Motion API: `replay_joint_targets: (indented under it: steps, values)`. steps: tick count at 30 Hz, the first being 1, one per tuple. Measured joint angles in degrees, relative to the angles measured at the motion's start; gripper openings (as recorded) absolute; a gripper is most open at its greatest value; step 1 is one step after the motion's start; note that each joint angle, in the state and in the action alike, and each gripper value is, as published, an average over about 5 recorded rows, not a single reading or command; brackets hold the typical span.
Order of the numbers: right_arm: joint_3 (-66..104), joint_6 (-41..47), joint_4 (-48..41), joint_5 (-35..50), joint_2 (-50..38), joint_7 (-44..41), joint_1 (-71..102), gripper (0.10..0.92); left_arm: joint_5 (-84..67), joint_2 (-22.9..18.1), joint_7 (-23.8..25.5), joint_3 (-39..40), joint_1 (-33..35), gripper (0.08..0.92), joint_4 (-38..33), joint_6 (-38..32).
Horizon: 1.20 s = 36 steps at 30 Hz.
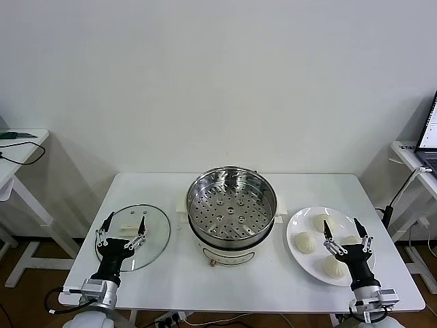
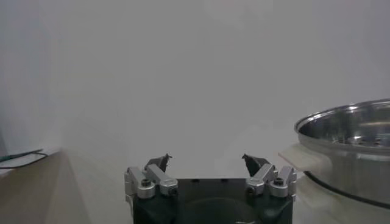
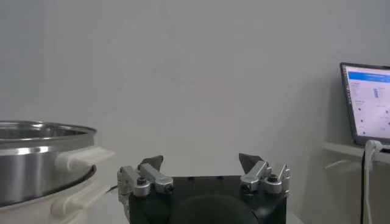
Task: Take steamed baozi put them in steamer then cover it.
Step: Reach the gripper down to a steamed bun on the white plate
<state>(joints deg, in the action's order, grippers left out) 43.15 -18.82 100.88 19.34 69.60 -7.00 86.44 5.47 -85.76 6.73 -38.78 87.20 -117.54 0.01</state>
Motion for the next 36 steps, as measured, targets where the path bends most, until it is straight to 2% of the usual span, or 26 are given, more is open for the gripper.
replay_joint_targets:
  steps: [10,20,26,36]
  values:
    - [0.54,3.85,-1.19,-3.75,-5.33,0.31,-3.1,0.823,-0.16,0.78,0.15,0.09,-0.25,0.823,0.13,-0.37]
    - [-2.52,10.97,-6.45,-15.51,-20.65,-2.13,-9.74,0.823,-0.45,1.67,0.26,0.59,-0.76,0.823,0.25,-0.48]
    - [-9.86,13.89,-11.31,-20.3,-31.66,-11.38,-18.43,0.823,-0.33,1.71,0.25,1.26,-0.92,0.823,0.12,-0.45]
    - [-33.87,18.66,-17.93,-22.82,-43.4,-35.08,-42.88,0.823,-0.08,1.56,0.08,2.16,-0.73,0.823,-1.1,-0.25]
